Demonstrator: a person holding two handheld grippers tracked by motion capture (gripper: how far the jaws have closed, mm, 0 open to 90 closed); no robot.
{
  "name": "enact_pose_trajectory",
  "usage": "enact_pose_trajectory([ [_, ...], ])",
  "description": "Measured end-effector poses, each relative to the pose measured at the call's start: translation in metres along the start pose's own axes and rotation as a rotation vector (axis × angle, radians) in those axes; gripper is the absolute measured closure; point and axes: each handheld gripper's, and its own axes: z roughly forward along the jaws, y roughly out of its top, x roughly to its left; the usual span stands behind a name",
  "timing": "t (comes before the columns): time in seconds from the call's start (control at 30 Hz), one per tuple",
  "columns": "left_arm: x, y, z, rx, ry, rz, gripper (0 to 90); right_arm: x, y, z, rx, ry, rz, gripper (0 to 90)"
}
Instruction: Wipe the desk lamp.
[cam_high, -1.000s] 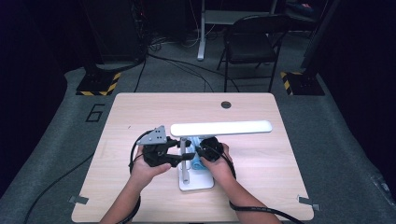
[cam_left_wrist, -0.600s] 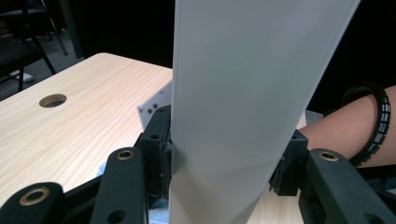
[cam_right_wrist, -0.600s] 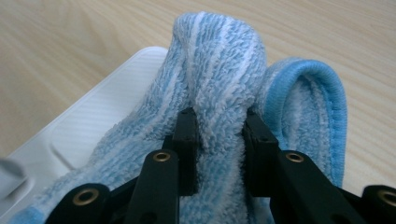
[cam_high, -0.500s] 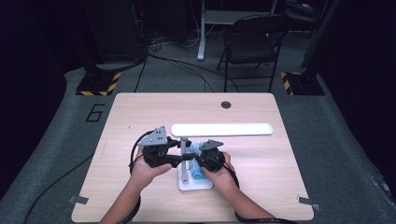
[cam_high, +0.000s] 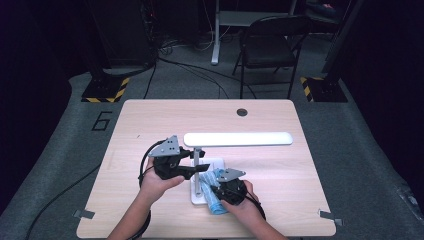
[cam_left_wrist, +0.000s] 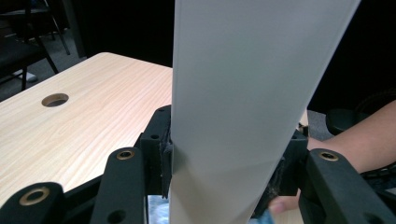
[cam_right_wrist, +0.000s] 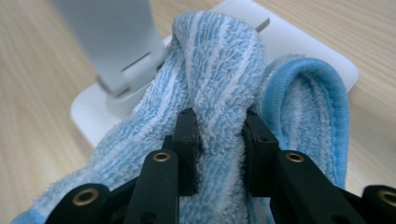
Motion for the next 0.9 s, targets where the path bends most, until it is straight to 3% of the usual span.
enact_pose_trajectory([
  [0.13, 0.0, 0.0, 0.0, 0.002, -0.003, 0.0, 51.4, 0.004, -0.005, -0.005, -0.001, 0.001, -0.006, 70.5],
  [0.37, 0.0, -0.001, -0.001, -0.005, -0.003, -0.005, 51.2, -0.003, -0.004, -0.003, -0.005, 0.005, -0.008, 70.5],
  [0.57, 0.001, 0.0, 0.0, -0.004, -0.008, -0.012, 51.1, -0.019, 0.001, 0.002, 0.0, -0.016, 0.034, 69.8],
  [0.67, 0.001, -0.001, 0.0, -0.009, -0.01, -0.015, 51.0, -0.027, 0.007, 0.007, 0.002, 0.009, 0.125, 66.3],
  [0.9, 0.003, 0.0, 0.001, -0.006, -0.026, -0.012, 50.8, -0.036, 0.019, 0.012, -0.017, -0.012, 0.118, 66.3],
])
